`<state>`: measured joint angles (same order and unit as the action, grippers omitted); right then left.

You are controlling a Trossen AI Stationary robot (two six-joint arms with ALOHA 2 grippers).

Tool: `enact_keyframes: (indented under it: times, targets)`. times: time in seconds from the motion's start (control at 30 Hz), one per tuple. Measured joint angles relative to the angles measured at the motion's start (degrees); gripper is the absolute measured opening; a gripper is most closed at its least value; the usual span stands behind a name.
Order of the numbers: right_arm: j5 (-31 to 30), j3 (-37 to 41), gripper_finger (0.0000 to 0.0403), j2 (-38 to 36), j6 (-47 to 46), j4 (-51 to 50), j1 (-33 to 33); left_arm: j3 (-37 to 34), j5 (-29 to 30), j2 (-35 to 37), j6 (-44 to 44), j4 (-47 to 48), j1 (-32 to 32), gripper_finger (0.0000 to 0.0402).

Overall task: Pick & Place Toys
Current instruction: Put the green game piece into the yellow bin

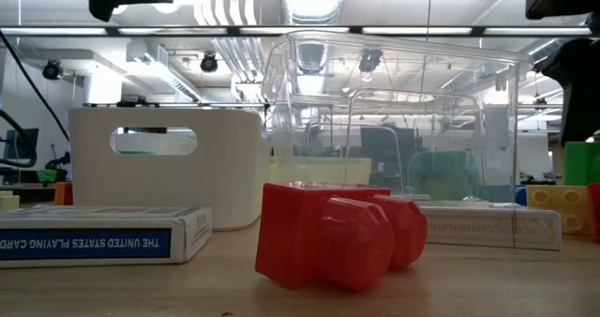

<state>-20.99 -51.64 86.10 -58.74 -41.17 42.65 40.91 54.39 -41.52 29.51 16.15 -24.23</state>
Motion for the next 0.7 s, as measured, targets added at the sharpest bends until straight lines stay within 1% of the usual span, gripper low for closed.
enact_keyframes:
  times: [0.2,0.3,0.43,0.53,0.7]
  targets:
    - [-0.05,-0.11,0.0381,1.98,-0.02,-0.01,-0.04,0.0,0.0,0.0,0.38,-0.01,0.0,0.0218]
    - [1.33,-0.04,0.0381,2.81,0.51,0.14,-0.02,0.0,0.0,0.0,0.38,-0.01,0.0,0.0218]
    - [1.55,-0.02,0.0375,3.43,1.59,0.47,0.11,0.0,0.0,0.0,0.38,-0.01,0.0,0.0218]
    - [1.55,0.0,0.0347,3.81,2.97,0.63,0.11,0.0,0.0,0.0,0.4,-0.03,0.0,0.0218]
    - [1.51,0.17,0.0268,4.15,4.8,0.76,0.1,0.0,0.0,0.0,0.4,-0.04,-0.04,0.0218]
